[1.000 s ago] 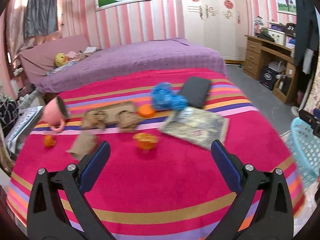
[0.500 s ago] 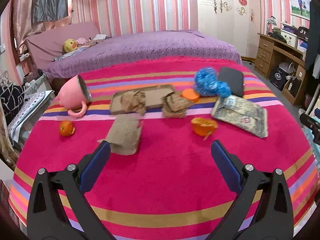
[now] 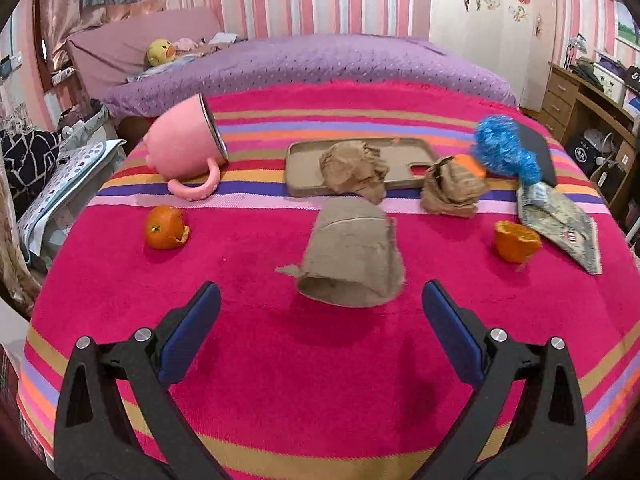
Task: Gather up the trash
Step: 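Grasp the brown paper tube with the left gripper while the right gripper grasps the orange peel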
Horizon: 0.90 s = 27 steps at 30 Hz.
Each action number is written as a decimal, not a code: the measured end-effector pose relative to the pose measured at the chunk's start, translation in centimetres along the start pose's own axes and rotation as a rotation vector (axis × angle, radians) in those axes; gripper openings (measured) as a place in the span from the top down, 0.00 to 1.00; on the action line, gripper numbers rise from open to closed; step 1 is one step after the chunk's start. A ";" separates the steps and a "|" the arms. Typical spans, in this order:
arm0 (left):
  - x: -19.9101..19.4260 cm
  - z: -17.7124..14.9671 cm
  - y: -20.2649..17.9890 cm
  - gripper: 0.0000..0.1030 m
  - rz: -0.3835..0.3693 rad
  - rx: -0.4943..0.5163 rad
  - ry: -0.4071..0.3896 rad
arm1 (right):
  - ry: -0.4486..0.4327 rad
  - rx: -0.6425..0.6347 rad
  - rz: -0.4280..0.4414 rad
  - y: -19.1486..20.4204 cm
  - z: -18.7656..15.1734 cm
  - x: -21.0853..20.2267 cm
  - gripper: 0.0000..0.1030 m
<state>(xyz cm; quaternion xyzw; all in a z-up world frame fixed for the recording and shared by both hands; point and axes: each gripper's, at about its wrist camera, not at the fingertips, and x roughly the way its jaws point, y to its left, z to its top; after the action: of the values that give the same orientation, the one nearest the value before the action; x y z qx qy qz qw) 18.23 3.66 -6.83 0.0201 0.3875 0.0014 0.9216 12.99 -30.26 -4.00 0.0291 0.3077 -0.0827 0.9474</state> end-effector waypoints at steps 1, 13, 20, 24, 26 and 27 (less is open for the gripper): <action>0.3 0.1 0.0 0.06 -0.002 -0.004 0.005 | 0.001 -0.003 0.004 0.2 0.0 0.1 0.05; 1.8 0.6 -1.0 0.54 -0.113 0.012 0.059 | 0.028 -0.055 0.069 5.0 0.0 0.9 0.05; 0.0 0.3 1.3 0.58 -0.094 0.013 0.017 | 0.027 -0.109 0.127 9.8 0.1 1.1 0.05; -1.1 -0.1 3.0 0.58 -0.034 0.035 -0.013 | 0.039 -0.143 0.170 13.1 0.2 1.7 0.05; -1.2 -0.3 4.1 0.58 -0.025 0.035 -0.012 | 0.050 -0.155 0.186 14.4 0.2 1.9 0.05; -1.1 -0.4 4.5 0.58 -0.019 0.033 -0.011 | 0.057 -0.164 0.190 15.1 0.2 2.1 0.05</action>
<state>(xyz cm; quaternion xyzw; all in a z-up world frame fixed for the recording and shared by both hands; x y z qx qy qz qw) 17.26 8.13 -6.12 0.0317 0.3828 -0.0140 0.9232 17.43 -15.72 -4.98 -0.0169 0.3361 0.0339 0.9411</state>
